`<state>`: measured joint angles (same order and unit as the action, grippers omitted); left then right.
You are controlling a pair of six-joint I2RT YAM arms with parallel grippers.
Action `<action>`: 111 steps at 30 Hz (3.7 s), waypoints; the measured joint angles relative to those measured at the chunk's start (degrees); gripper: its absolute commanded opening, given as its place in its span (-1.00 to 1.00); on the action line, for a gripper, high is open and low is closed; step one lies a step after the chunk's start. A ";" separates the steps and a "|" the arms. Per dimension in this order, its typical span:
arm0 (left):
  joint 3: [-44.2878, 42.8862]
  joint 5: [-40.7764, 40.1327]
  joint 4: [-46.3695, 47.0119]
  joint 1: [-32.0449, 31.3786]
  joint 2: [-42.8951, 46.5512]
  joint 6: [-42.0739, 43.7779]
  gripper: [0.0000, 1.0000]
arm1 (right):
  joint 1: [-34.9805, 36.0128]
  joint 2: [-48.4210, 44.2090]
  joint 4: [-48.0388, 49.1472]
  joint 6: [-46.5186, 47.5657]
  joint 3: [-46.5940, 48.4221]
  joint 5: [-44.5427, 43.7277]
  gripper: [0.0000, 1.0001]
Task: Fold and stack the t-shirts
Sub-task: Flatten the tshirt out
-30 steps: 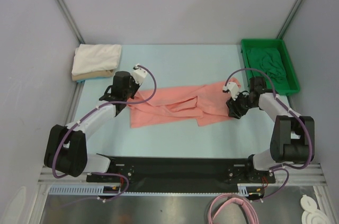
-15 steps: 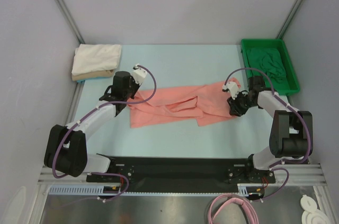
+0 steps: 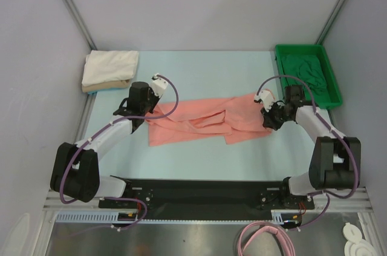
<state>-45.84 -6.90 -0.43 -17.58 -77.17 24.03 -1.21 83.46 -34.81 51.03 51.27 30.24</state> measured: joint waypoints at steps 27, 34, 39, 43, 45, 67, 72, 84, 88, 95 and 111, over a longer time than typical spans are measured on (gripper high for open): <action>0.81 -0.17 -0.09 0.20 2.64 0.00 -0.99 | 2.67 -16.90 -2.01 0.24 -4.35 -2.25 -0.03; 0.87 -0.17 -0.07 0.31 2.67 0.00 -0.99 | 4.68 -28.11 -4.52 7.37 -8.70 -4.72 -0.02; 0.87 -0.20 -0.09 0.35 2.67 0.00 -0.99 | 4.79 -19.69 -8.39 9.27 -8.70 -5.35 -0.01; 0.87 -0.20 -0.09 0.37 2.67 0.00 -0.99 | 5.38 -20.33 -7.61 9.55 -10.45 -6.93 0.06; 0.87 -0.20 -0.09 0.37 2.67 0.00 -0.99 | 6.34 -20.70 -7.02 9.57 -10.75 -7.69 0.06; 0.87 0.09 -0.09 0.90 2.64 -0.04 -0.99 | 15.04 -13.75 4.76 6.45 -12.81 -18.51 0.09; 0.87 0.09 -0.09 0.90 2.58 -0.04 -0.99 | 16.92 -13.68 7.08 6.47 -14.75 -21.38 0.02; 0.87 0.07 -0.11 0.90 2.14 -0.04 -0.99 | 17.77 -16.44 10.19 6.45 -15.76 -24.02 -0.33; 0.87 0.07 -0.11 0.90 2.12 -0.04 -0.99 | 17.88 -16.68 10.29 6.23 -15.76 -24.44 -0.43; 0.87 0.09 -0.11 0.94 2.12 -0.04 -0.99 | 18.16 -16.85 10.23 5.55 -15.74 -24.48 -0.89; 0.87 -0.24 -0.11 1.64 2.67 0.02 -0.99 | 20.46 -25.22 5.11 2.97 -10.62 -25.05 -1.00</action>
<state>-44.97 -7.14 -0.54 -15.94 -74.50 24.05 19.25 58.24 -29.69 54.00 40.64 5.19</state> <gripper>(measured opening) 0.011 0.009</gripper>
